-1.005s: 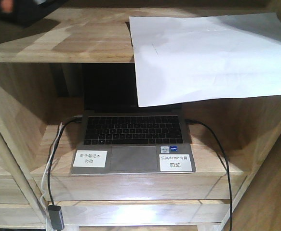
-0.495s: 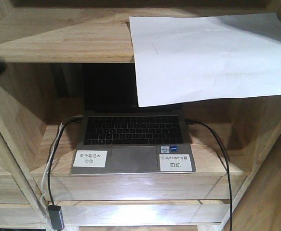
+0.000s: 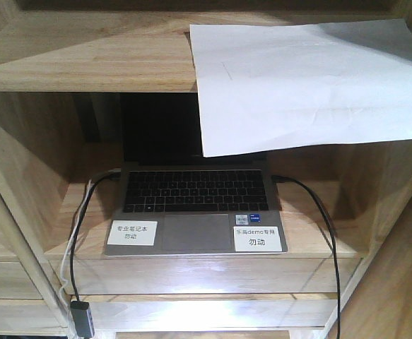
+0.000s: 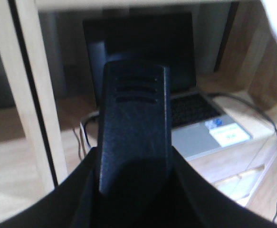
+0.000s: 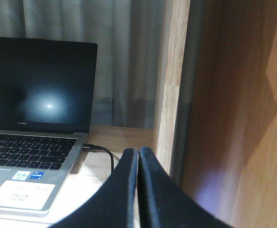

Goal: Grab stapler and paper to desk for stapling
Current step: 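Reach the right gripper toward the white paper sheet's edge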

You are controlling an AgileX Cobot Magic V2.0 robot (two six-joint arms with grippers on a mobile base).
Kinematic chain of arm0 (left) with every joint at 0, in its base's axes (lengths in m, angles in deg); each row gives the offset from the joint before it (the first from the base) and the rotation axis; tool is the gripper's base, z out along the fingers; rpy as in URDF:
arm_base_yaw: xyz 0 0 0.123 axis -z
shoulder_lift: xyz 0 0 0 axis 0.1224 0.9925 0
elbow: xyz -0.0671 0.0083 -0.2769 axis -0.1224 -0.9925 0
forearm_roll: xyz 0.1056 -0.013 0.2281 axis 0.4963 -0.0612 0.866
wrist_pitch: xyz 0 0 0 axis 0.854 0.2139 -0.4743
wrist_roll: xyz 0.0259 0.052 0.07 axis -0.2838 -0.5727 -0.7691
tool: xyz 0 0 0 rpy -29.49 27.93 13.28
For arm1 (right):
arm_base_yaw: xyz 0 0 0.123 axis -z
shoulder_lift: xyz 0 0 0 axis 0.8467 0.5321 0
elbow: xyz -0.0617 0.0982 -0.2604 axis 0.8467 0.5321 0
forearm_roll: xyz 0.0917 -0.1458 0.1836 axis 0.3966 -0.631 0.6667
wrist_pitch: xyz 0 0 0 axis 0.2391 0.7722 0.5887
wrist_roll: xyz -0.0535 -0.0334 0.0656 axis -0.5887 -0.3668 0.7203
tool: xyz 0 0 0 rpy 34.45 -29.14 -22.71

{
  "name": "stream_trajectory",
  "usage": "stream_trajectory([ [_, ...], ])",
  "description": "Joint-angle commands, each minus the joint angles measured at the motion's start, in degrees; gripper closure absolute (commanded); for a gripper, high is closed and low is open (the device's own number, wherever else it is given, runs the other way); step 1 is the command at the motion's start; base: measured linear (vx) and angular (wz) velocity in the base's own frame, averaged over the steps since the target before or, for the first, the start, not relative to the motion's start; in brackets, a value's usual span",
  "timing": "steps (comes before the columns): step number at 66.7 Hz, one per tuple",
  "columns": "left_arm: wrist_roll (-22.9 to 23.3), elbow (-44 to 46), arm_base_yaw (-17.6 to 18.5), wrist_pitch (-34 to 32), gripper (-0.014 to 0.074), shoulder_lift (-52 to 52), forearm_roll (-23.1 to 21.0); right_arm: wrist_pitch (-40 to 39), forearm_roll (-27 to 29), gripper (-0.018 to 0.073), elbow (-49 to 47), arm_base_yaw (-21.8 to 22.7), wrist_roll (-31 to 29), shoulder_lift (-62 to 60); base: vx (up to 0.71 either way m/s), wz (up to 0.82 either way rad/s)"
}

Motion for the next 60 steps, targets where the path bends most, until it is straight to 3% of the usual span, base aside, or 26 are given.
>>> stream_trajectory([
  [1, 0.13, -0.44, 0.08, -6.57, 0.0603, -1.83, 0.06, -3.97, -0.31, 0.0568, 1.26, 0.05, -0.13, -0.6, 0.0, 0.0],
  [60, 0.29, -1.15, 0.08, -6.25, 0.0603, -3.09, 0.01, -4.27, -0.31, 0.0568, 1.26, 0.05, -0.13, -0.55, 0.0, 0.0],
])
